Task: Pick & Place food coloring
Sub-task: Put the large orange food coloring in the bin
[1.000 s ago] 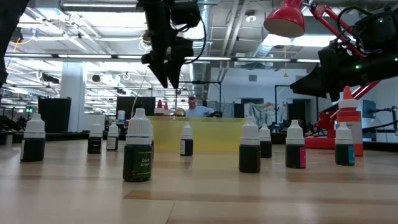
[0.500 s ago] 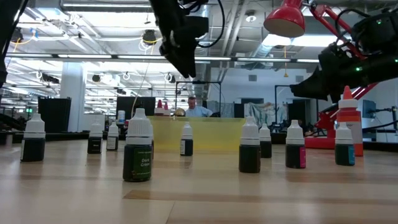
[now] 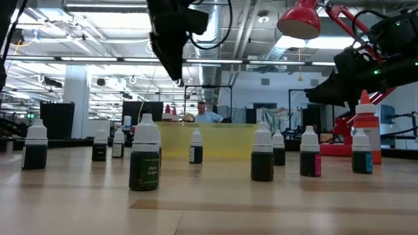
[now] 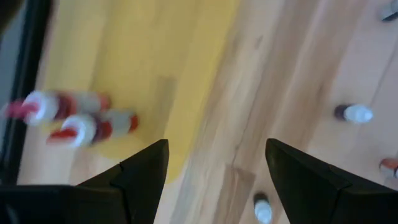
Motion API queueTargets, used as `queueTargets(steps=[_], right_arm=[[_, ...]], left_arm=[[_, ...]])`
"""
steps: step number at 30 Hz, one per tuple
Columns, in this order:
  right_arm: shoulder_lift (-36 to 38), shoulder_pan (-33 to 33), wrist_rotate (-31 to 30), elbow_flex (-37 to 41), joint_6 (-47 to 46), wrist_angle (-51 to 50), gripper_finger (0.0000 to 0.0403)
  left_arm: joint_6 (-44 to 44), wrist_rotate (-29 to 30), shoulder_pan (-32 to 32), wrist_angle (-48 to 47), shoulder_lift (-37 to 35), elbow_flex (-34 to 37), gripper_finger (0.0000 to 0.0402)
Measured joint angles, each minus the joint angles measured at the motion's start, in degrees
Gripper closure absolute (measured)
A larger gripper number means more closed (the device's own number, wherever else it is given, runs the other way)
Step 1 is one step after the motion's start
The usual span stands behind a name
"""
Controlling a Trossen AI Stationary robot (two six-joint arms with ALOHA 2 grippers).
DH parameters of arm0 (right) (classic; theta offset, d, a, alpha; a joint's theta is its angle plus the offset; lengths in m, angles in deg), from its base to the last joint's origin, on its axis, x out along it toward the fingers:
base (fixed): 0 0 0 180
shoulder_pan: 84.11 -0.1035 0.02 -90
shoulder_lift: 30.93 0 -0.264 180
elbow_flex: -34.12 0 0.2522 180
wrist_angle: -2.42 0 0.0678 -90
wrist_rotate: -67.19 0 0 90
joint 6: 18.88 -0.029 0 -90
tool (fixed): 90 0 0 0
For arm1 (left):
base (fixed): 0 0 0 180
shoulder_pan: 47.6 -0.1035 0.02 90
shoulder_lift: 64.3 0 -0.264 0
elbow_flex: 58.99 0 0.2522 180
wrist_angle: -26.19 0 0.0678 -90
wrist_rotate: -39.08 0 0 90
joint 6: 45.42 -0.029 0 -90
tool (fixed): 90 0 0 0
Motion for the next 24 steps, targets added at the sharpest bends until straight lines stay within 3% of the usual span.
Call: queueTargets(steps=[10, 17, 22, 24], right_arm=[[0.0, 0.02, -0.02, 0.0, -15.28, 1.78, 0.0276], [0.0, 0.15, -1.59, 0.0, -15.72, 2.64, 0.0276], [0.0, 0.13, -1.73, 0.0, -17.39, 8.81, 0.0276], [0.02, 0.13, -1.7, 0.0, -19.68, 12.9, 0.0276]], left_arm=[[7.71, 1.79, 0.5, -0.89, -5.01, 3.72, 0.0139], [2.6, 3.98, 0.57, 8.9, -12.9, 13.53, 0.0139], [1.23, 12.52, 1.89, 17.34, -16.67, 20.3, 0.0139], [0.5, 13.19, 2.33, 23.22, -18.22, 24.6, 0.0139]])
